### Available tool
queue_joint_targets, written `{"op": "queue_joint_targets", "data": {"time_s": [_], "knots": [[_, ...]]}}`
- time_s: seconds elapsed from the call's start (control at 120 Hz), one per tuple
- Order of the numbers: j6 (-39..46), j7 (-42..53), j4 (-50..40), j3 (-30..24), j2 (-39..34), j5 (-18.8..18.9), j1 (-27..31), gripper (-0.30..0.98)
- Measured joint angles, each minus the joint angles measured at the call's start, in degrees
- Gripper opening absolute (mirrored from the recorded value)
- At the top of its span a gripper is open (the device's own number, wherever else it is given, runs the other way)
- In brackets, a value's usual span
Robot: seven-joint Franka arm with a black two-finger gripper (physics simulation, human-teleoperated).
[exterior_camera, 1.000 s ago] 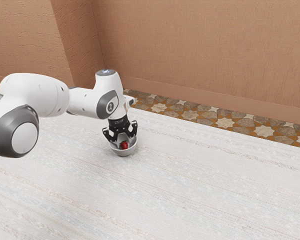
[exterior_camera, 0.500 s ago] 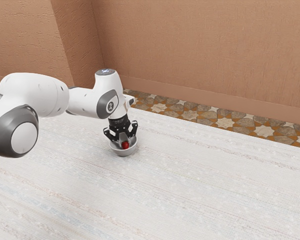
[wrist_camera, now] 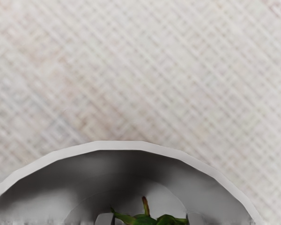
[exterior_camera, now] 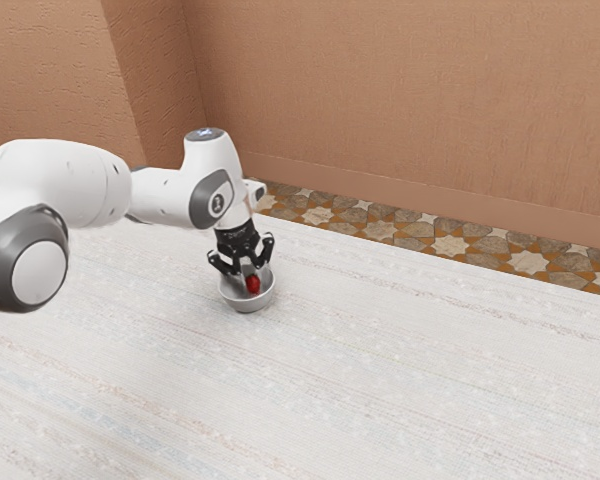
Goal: Take strawberry from the bowl
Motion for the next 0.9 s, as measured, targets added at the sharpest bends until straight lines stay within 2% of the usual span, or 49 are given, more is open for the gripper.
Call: {"op": "queue_joint_targets", "data": {"time_s": [0.1, 0.25, 0.442, 0.617, 0.8, 0.858, 0.9], "knots": [[-0.1, -0.4, -2.9, 0.0, -4.3, 0.1, -1.1, 0.0], [-0.2, -1.0, -5.1, 0.0, -7.9, 0.3, -7.2, -0.01], [-0.2, -1.6, -4.1, 0.0, -4.6, 0.3, -12.8, -0.01], [-0.2, -1.8, -2.0, -0.1, -1.7, 0.2, -14.7, -0.02], [0.0, -1.1, -1.9, 0.0, -2.6, -0.7, -15.1, 0.33], [-0.1, -0.9, -2.6, 0.1, -5.5, -0.9, -15.4, 0.41], [-1.0, -1.1, -3.8, 0.1, -10.0, -1.0, -15.5, 0.46]]}}
